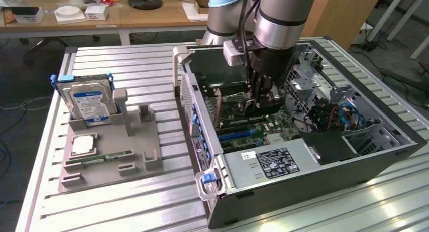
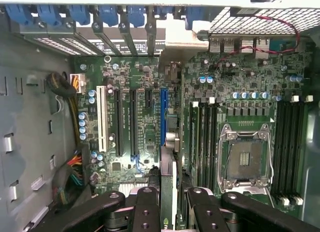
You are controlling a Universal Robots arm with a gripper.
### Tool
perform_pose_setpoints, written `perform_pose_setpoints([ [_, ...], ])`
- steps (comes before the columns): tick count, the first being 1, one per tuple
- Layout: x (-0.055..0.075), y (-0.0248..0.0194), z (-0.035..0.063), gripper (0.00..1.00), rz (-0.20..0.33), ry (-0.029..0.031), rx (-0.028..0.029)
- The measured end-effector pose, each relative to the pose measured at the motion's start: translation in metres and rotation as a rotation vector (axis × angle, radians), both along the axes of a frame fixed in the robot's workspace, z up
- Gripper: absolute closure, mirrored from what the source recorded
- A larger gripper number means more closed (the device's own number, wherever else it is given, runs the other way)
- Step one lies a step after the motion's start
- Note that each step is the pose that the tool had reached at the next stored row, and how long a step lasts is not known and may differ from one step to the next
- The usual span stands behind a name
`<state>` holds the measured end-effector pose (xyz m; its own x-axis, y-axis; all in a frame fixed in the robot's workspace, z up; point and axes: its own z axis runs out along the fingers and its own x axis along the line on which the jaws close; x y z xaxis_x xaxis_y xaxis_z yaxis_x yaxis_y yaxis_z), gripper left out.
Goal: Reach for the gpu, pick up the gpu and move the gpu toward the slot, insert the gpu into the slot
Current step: 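Insert the gpu into the slot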
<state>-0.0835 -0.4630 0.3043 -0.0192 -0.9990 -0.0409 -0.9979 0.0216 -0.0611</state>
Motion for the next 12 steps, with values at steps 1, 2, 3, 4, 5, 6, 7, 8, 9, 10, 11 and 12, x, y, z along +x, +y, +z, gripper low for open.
perform_pose_setpoints([
  [1, 0.000, 0.0000, -0.0018, 0.74, 0.000, 0.0000, -0.0001],
  [2, 0.000, 0.0000, -0.0036, 0.74, 0.000, 0.0000, 0.0000],
  [3, 0.000, -0.0001, -0.0054, 0.74, 0.000, 0.0000, -0.0001],
  [4, 0.000, -0.0001, -0.0072, 0.74, 0.000, 0.0001, -0.0001],
  [5, -0.001, -0.0001, -0.0087, 0.74, 0.000, 0.0001, -0.0001],
  [6, -0.002, 0.0000, -0.0098, 0.74, 0.000, 0.0002, -0.0001],
  [7, -0.003, -0.0001, -0.0107, 0.74, 0.000, 0.0002, -0.0002],
  [8, -0.004, -0.0001, -0.0117, 0.74, 0.000, 0.0002, -0.0001],
  [9, -0.004, -0.0001, -0.0128, 0.74, 0.000, 0.0002, -0.0002],
  [10, -0.004, -0.0001, -0.0141, 0.74, 0.000, 0.0003, -0.0002],
  [11, -0.004, -0.0001, -0.0157, 0.74, 0.000, 0.0003, -0.0002],
  [12, -0.004, -0.0001, -0.0175, 0.74, 0.000, 0.0002, -0.0001],
])
